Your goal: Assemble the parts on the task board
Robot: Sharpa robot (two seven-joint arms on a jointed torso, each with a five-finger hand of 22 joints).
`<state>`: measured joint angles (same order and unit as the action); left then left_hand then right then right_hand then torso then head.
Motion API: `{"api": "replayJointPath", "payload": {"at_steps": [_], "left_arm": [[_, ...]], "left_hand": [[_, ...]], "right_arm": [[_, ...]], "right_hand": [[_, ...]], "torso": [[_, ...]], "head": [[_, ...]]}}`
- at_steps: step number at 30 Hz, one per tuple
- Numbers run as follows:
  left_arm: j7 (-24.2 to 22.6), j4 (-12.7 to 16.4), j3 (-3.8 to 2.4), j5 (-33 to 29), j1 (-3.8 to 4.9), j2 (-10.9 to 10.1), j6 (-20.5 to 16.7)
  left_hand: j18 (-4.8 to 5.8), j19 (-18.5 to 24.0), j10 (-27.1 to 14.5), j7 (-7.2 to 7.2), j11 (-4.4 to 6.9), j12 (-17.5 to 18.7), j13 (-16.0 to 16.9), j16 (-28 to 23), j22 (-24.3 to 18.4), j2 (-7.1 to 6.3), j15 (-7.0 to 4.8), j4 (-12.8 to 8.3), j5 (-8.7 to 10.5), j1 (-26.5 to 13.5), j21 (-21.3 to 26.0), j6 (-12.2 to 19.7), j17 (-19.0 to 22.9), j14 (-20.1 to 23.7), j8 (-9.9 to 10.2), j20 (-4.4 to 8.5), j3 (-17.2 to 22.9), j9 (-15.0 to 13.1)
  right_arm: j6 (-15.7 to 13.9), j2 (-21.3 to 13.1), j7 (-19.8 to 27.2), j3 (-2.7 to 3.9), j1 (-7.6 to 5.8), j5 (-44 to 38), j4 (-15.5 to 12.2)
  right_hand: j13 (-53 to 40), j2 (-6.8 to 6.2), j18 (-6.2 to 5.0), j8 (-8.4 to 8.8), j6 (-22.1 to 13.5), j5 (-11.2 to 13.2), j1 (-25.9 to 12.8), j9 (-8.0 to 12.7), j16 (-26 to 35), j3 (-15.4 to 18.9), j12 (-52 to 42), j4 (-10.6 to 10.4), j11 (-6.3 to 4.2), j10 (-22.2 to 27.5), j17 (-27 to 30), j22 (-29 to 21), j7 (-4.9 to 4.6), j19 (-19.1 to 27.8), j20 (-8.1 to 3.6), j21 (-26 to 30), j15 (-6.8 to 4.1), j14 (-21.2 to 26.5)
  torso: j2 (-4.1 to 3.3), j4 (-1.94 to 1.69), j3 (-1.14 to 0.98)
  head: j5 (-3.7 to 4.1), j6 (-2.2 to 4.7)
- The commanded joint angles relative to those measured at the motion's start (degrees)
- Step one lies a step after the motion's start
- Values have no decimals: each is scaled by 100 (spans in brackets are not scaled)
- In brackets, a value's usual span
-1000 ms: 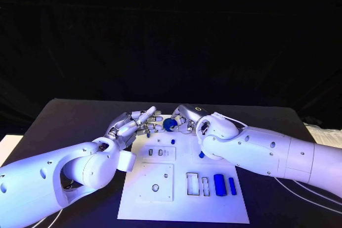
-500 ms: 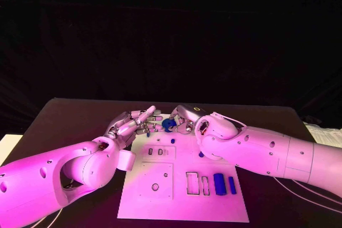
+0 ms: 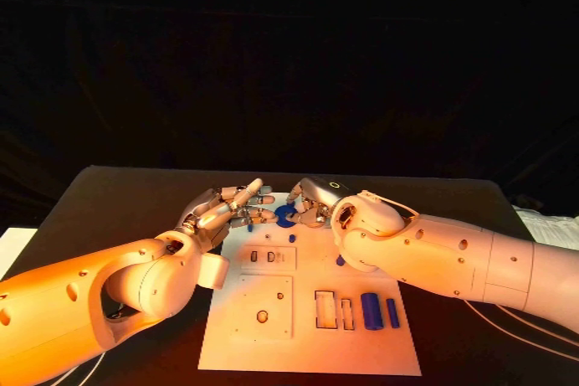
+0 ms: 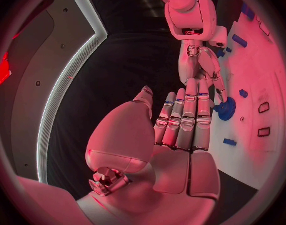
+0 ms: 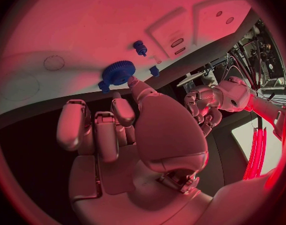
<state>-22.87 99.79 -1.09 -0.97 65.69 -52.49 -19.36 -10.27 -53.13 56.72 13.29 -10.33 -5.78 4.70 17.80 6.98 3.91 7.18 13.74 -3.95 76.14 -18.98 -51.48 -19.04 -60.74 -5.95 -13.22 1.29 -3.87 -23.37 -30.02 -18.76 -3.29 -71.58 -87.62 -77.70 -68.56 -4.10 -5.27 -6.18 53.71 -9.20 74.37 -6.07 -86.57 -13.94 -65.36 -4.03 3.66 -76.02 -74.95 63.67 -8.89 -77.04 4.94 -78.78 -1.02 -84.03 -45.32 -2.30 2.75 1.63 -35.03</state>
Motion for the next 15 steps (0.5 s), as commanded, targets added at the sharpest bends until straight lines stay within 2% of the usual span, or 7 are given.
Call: {"api": "replayJointPath", "payload": {"at_steps": [1, 4, 9, 12, 15], "left_arm": [[-27, 5, -4, -5, 4, 14, 115], [-27, 5, -3, -5, 4, 13, 114], [-27, -1, -3, -5, 4, 10, 115], [-29, -13, -2, -5, 3, -3, 114], [-32, -25, -1, -5, 3, -22, 111]], "left_hand": [[-17, 23, -31, 70, -28, 26, -6, 16, -5, 45, 5, -22, -9, 34, 20, 38, -6, 50, 30, -21, -16, 1], [-17, 23, -31, 70, -28, 26, -6, 16, -5, 45, 5, -22, -9, 34, 20, 38, -6, 50, 30, -21, -16, 1], [-17, 23, -31, 70, -28, 26, -6, 16, -5, 45, 5, -22, -9, 34, 20, 38, -6, 50, 30, -21, -16, 1], [-17, 23, -31, 70, -28, 26, -6, 16, -5, 45, 5, -22, -9, 34, 20, 38, -6, 50, 30, -21, -16, 1], [-17, 23, -31, 70, -28, 26, -6, 16, -5, 45, 5, -22, -9, 34, 20, 38, -6, 50, 30, -21, -16, 1]], "right_arm": [[-187, -5, 24, -1, 4, -19, -8], [-284, -24, 33, -1, 4, -14, -17], [-441, -170, 132, 0, 6, 49, -144], [-569, -462, 385, 11, -2, 283, -388], [-531, -846, 868, 28, -55, 773, -637]], "right_hand": [[60, -47, 14, 71, -96, 24, -21, 3, 41, -24, 82, -5, 11, 80, -909, -44, -10, 15, 46, 48, 41, -465], [165, -63, 4, 147, -193, 29, -10, 17, 58, -31, 210, -9, 29, 153, -886, -97, -32, 44, 58, 77, 55, -459], [174, -65, 4, 162, -210, 28, -6, 19, 61, -34, 221, -9, 33, 158, -882, -98, -36, 45, 61, 79, 58, -458], [151, -48, 5, 160, -185, -17, 20, 9, 59, -59, 192, -3, 32, 132, -886, -89, -34, 39, 65, 76, 60, -459], [121, -35, 6, 157, -156, -61, 59, -3, 55, -88, 156, 16, 29, 105, -892, -81, -32, 33, 67, 73, 58, -460]], "torso": [[1, -1, 1], [1, -1, -2], [2, -2, -2], [12, 8, -5], [22, 25, -3]], "head": [[7, 1], [7, 1], [19, 24], [13, 36], [17, 59]]}}
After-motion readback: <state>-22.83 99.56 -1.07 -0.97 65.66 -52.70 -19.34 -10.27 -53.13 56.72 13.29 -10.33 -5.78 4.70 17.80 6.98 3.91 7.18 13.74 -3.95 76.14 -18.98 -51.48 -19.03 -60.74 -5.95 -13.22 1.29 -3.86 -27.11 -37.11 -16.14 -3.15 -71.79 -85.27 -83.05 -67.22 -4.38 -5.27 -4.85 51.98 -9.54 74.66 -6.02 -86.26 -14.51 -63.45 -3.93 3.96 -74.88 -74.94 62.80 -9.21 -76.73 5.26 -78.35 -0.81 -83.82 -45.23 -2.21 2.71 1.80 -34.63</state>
